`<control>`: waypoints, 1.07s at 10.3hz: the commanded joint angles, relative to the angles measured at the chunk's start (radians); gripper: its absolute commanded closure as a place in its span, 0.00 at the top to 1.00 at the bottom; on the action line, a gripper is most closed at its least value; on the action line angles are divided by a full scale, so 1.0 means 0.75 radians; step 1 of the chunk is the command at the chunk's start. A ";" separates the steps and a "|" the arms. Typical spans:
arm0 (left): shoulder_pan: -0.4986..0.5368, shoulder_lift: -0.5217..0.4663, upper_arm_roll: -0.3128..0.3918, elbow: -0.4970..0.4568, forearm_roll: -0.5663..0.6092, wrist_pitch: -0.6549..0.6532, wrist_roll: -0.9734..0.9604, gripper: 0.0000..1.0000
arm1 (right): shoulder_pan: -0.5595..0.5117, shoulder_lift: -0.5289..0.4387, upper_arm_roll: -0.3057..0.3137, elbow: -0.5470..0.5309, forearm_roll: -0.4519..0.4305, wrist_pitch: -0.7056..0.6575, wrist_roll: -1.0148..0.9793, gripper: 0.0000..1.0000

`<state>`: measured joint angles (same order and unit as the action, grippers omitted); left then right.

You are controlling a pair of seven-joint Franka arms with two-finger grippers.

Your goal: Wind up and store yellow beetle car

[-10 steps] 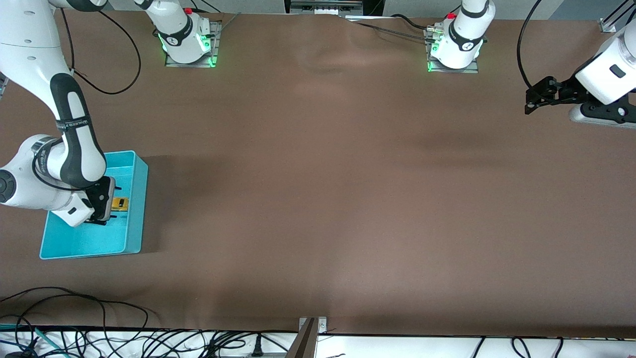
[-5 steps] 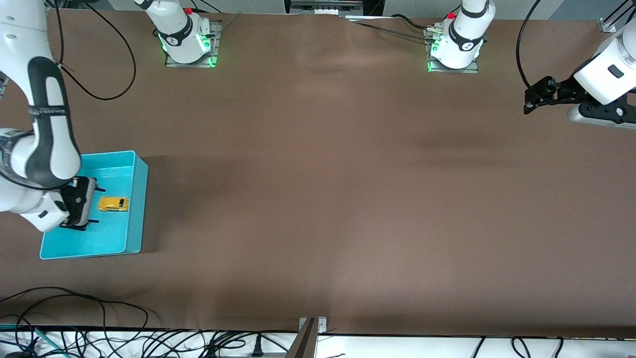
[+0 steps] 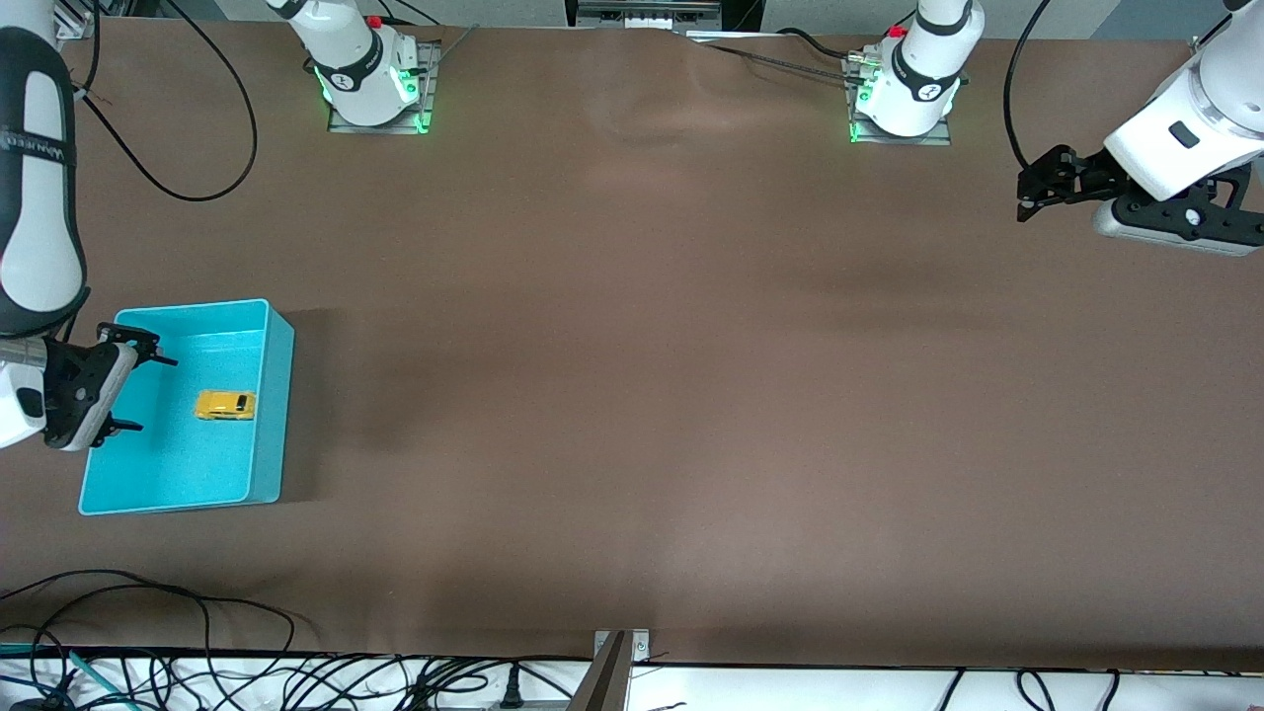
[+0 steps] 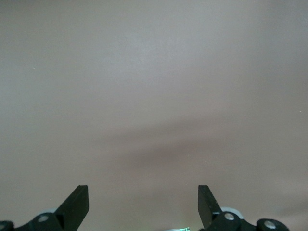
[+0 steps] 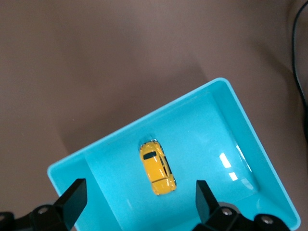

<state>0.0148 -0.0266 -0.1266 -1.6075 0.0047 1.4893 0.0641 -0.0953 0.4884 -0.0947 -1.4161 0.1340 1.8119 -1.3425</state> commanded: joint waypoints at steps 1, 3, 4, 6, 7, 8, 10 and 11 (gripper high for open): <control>-0.003 0.005 -0.007 0.035 0.018 -0.039 0.002 1.00 | -0.004 -0.068 0.052 -0.004 0.018 -0.053 0.302 1.00; 0.001 0.003 -0.021 0.035 0.020 -0.047 0.000 1.00 | -0.004 -0.113 0.108 -0.002 0.018 -0.052 0.519 1.00; 0.001 0.005 -0.021 0.035 0.022 -0.049 0.000 1.00 | -0.004 -0.121 0.126 -0.002 0.018 -0.052 0.643 1.00; 0.001 0.003 -0.021 0.035 0.020 -0.057 0.000 1.00 | -0.004 -0.150 0.165 0.000 0.018 -0.052 0.877 1.00; 0.001 0.003 -0.021 0.035 0.020 -0.063 -0.002 1.00 | -0.004 -0.164 0.171 0.004 0.018 -0.052 0.987 1.00; 0.005 0.003 -0.017 0.037 0.024 -0.063 0.002 1.00 | 0.002 -0.179 0.191 0.006 0.016 -0.052 1.063 1.00; 0.005 0.003 -0.025 0.035 0.028 -0.063 0.000 1.00 | 0.006 -0.211 0.263 -0.002 -0.003 -0.056 1.345 1.00; 0.009 0.003 -0.017 0.037 0.033 -0.063 0.004 1.00 | 0.008 -0.240 0.271 -0.024 -0.009 -0.070 1.464 1.00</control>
<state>0.0168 -0.0275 -0.1380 -1.6051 0.0047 1.4667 0.0641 -0.0852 0.3464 0.0906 -1.4137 0.1341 1.7838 -0.3650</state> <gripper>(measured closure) 0.000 0.000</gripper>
